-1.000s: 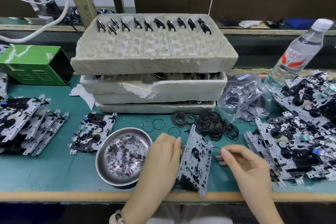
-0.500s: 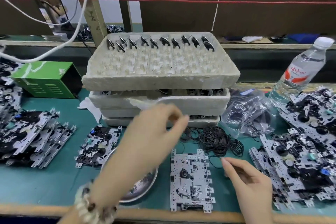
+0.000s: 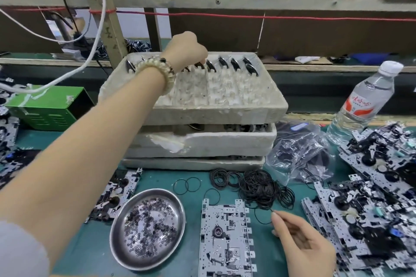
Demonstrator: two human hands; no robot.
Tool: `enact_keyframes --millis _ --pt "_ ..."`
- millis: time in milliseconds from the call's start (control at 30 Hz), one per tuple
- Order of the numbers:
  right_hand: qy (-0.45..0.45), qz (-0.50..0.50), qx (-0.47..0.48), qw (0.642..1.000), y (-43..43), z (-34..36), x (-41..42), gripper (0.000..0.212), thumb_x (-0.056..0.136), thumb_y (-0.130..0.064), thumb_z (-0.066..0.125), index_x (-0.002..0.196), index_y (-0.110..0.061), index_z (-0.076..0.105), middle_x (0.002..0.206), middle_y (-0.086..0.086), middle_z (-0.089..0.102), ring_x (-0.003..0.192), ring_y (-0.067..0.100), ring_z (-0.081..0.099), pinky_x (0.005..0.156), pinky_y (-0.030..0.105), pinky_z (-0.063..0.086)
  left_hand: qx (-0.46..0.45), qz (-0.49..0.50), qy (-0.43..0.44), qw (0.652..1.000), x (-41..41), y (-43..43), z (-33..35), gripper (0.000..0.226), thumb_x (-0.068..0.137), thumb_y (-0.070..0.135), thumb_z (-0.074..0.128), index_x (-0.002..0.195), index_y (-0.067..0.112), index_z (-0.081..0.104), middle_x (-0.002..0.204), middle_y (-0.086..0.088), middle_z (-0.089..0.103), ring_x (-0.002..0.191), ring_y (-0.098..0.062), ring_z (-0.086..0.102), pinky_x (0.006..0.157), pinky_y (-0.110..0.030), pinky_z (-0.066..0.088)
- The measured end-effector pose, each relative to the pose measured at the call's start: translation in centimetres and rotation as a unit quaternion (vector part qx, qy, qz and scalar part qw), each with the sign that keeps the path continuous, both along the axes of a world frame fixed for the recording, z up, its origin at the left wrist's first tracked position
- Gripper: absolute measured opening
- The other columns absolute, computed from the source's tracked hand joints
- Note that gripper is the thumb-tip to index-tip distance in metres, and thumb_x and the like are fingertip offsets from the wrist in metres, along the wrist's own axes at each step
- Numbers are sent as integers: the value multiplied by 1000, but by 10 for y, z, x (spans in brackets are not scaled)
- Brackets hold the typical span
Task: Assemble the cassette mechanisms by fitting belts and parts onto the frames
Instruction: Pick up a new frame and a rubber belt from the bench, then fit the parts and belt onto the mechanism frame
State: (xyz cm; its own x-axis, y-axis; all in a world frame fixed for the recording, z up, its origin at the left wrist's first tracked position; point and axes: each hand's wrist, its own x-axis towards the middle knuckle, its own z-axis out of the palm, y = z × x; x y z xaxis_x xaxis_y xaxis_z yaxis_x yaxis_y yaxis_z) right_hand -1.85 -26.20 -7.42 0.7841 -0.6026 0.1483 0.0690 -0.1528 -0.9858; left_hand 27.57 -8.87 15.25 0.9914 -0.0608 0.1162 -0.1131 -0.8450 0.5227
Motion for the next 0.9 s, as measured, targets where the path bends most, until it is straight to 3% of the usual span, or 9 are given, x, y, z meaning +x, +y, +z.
enact_keyframes --millis 100,233,400,533,633,733,833,867,900 --pt "-2 -5 -3 1000 1 0 0 25 74 9 76 79 -16 77 66 8 72 60 20 68 60 15 55 20 22 -19 999 13 -15 -10 8 94 13 53 89 7 54 76 -2 48 63 -15 46 50 -26 34" --pt "-7 -8 -12 1000 0 -3 2 26 73 10 75 75 -16 76 63 8 70 58 21 67 59 17 55 18 55 -51 997 23 -25 -17 26 94 12 52 69 11 45 71 -2 47 59 -16 45 49 -26 34" --pt "-9 5 -25 1000 1 -3 2 32 73 5 77 71 -27 77 63 7 70 57 19 66 59 17 54 9 68 -46 997 31 -24 -20 24 93 11 55 70 10 48 73 -3 50 60 -16 47 48 -24 35" --pt "-9 7 -44 999 1 -5 2 38 72 2 79 78 -35 76 66 3 71 60 18 67 61 25 57 -26 64 -44 997 22 -22 -9 24 94 15 61 77 7 47 92 -7 51 73 -18 51 59 -25 42" --pt "-36 20 -67 997 1 -3 1 28 71 -4 78 80 -31 76 67 -3 70 61 12 64 60 21 55 -83 42 -88 992 -11 -10 10 33 88 18 65 63 11 45 63 2 39 51 -10 34 43 -17 30" --pt "-52 43 -70 995 -2 0 0 21 70 -9 75 80 -28 75 71 -5 69 62 13 63 60 18 53 -138 -10 -118 983 -75 7 15 29 83 22 68 57 9 65 49 -2 43 32 -9 23 36 -15 27" --pt "-39 60 -39 997 -4 2 -1 18 72 -7 75 77 -25 75 73 -1 69 66 13 65 63 17 53 -203 -78 -77 973 -148 25 -6 15 82 26 78 69 18 78 47 -1 54 35 -7 42 41 -8 38" --pt "-29 60 -13 998 -4 4 -2 17 72 -5 75 76 -23 75 74 0 70 66 11 65 64 16 53 -231 -94 -42 968 -168 30 -16 13 81 30 79 70 23 80 55 -5 63 44 -8 53 49 -14 47" --pt "-21 61 18 998 -4 7 -4 15 72 -5 75 74 -20 74 76 1 70 67 10 64 64 16 52 -246 -102 -8 964 -184 35 -28 12 79 35 79 71 27 80 67 -11 69 57 -21 61 59 -25 55"
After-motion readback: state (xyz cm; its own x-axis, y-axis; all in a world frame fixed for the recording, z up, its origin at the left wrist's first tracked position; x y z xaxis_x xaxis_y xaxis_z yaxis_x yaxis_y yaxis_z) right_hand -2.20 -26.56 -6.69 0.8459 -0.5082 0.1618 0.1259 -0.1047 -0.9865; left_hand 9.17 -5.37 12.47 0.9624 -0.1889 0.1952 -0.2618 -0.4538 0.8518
